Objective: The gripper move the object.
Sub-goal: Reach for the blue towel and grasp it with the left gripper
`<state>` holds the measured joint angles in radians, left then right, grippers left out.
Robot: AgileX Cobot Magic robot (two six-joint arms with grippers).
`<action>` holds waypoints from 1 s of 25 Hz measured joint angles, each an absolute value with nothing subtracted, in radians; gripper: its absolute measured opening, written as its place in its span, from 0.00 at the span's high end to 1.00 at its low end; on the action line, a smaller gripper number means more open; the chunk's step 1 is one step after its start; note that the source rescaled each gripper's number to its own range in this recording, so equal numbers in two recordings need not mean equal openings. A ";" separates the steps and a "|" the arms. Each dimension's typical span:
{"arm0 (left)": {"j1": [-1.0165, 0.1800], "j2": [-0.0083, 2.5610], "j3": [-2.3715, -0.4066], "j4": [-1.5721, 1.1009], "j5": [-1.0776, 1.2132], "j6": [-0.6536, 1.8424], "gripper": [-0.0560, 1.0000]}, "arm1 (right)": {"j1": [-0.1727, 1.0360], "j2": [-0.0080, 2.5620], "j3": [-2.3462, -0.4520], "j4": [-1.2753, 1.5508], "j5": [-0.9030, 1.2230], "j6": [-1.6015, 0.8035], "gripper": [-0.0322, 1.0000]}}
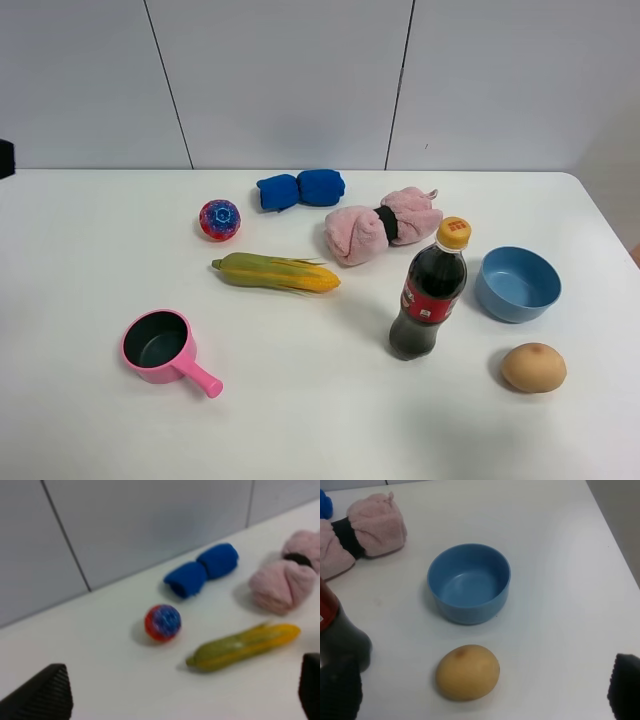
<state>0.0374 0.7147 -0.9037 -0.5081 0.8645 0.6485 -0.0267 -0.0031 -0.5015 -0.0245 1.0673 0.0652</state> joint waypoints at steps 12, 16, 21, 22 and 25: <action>0.037 0.971 -0.937 -0.519 0.914 0.871 0.11 | -0.027 -0.003 -0.502 -0.025 1.067 0.065 0.00; 0.025 1.008 -0.944 -0.520 0.854 0.889 0.11 | -0.027 -0.003 -0.502 -0.025 1.067 0.065 0.00; -0.034 1.120 -1.056 -0.495 0.830 0.874 0.11 | -0.027 -0.003 -0.502 -0.025 1.067 0.065 0.00; -0.054 1.146 -1.086 -0.479 0.828 0.867 0.11 | -0.027 -0.003 -0.502 -0.025 1.067 0.065 0.00; -0.116 1.246 -1.201 -0.432 0.827 0.857 0.11 | -0.027 -0.003 -0.502 -0.025 1.067 0.065 0.00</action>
